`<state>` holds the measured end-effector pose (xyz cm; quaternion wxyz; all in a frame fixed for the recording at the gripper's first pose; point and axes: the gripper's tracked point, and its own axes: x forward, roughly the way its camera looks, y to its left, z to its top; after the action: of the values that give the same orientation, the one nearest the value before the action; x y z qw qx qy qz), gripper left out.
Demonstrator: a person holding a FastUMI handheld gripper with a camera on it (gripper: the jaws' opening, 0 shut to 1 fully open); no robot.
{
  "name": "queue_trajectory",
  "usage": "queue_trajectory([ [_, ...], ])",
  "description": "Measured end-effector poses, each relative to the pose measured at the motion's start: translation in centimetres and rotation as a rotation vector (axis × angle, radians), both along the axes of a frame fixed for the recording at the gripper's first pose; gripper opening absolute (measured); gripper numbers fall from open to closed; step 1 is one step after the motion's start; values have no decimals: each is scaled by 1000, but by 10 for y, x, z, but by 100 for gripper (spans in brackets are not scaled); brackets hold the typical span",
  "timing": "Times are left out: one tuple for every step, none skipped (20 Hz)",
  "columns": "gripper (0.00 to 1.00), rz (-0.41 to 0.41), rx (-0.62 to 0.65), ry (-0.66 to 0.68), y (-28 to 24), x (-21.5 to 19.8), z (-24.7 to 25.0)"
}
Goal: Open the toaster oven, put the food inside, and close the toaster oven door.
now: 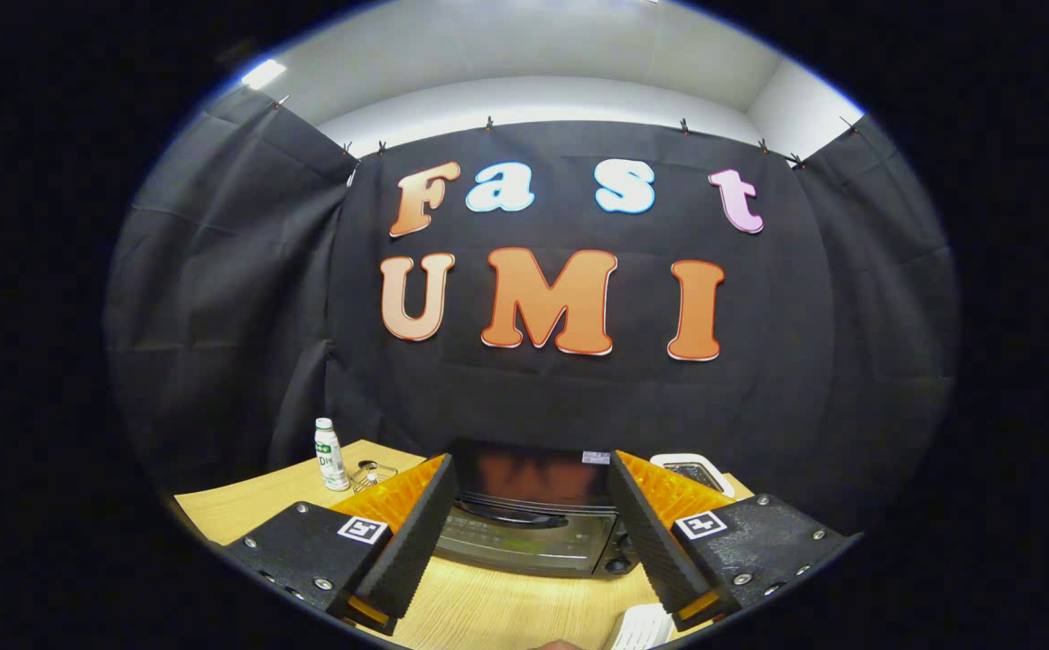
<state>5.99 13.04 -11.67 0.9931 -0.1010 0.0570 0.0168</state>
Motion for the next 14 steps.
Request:
queue_trajectory([
  [100,-2,-7,-17,-5,-8,15],
  [100,-3,-22,-36,-10,-16,27],
  [100,1,-44,-50,-12,-23,39],
  [100,11,-57,-58,-14,-29,48],
  [100,35,-57,-55,-10,-39,54],
  [100,61,-45,-49,-6,-48,60],
  [100,77,-30,-44,-7,-57,67],
  [100,90,-16,-46,-8,-64,75],
  [100,92,-3,-59,-12,-70,86],
  [100,88,8,-81,-18,-76,98],
  [100,73,23,-107,-26,-81,110],
  [99,67,35,-130,-33,-86,120],
  [99,64,41,-148,-37,-91,127],
  [99,62,42,-158,-43,-94,131],
])
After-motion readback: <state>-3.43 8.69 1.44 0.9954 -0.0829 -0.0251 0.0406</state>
